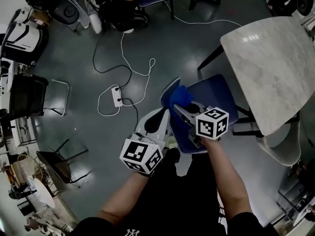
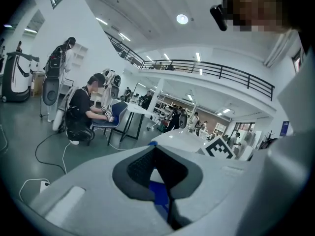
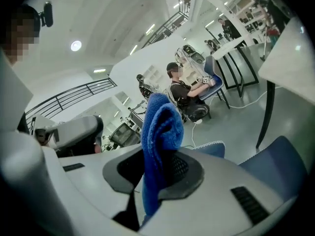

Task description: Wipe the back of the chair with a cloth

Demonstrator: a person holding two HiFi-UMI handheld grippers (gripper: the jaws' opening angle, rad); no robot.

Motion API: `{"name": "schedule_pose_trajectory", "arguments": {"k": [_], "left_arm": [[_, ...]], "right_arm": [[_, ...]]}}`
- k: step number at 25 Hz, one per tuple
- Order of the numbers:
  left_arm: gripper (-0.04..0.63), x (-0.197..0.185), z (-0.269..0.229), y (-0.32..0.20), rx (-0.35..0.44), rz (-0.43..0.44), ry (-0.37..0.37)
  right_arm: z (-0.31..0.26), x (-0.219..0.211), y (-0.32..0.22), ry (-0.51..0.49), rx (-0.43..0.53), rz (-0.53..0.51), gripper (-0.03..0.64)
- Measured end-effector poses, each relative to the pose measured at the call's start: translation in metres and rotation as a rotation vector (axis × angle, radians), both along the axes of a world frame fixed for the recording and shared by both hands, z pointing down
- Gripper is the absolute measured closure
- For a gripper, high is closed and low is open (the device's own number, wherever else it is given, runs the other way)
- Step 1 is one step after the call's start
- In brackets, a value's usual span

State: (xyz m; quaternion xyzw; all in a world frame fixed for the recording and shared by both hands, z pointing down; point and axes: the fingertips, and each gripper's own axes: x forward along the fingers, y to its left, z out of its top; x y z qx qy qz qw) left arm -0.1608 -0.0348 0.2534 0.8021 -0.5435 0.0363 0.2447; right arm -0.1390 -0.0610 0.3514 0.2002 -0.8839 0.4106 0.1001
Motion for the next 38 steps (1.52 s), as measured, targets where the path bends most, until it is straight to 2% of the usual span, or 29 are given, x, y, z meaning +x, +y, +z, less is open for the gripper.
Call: {"name": "schedule_pose_trajectory", "arguments": {"k": [7,16,21,28,32,38], "left_arm": [[0.586,0.002,-0.04,0.018,0.079,0.047,0.015],[0.586,0.002,-0.126,0.04,0.253,0.135,-0.024],[0.586,0.011,-0.159,0.034,0.341,0.167,-0.016],[0.586,0.018,-0.196,0.049,0.405,0.2,0.023],[0.586,0.023,-0.199,0.061,0.41,0.22,0.044],[0.586,0.028,-0.198,0.049,0.405,0.241,0.071]], "right_arm": [[-0.074,0.014,0.017,-0.019,0.157,0.035,0.532],[-0.19,0.02,0.045,-0.047,0.393,0.089,0.535],[-0.238,0.03,0.046,-0.057,0.528,0.107,0.535],[-0.28,0.038,0.068,-0.036,0.604,0.133,0.537],[-0.284,0.045,0.081,-0.019,0.604,0.156,0.537],[-0.288,0.054,0.071,0.004,0.602,0.188,0.538]]}}
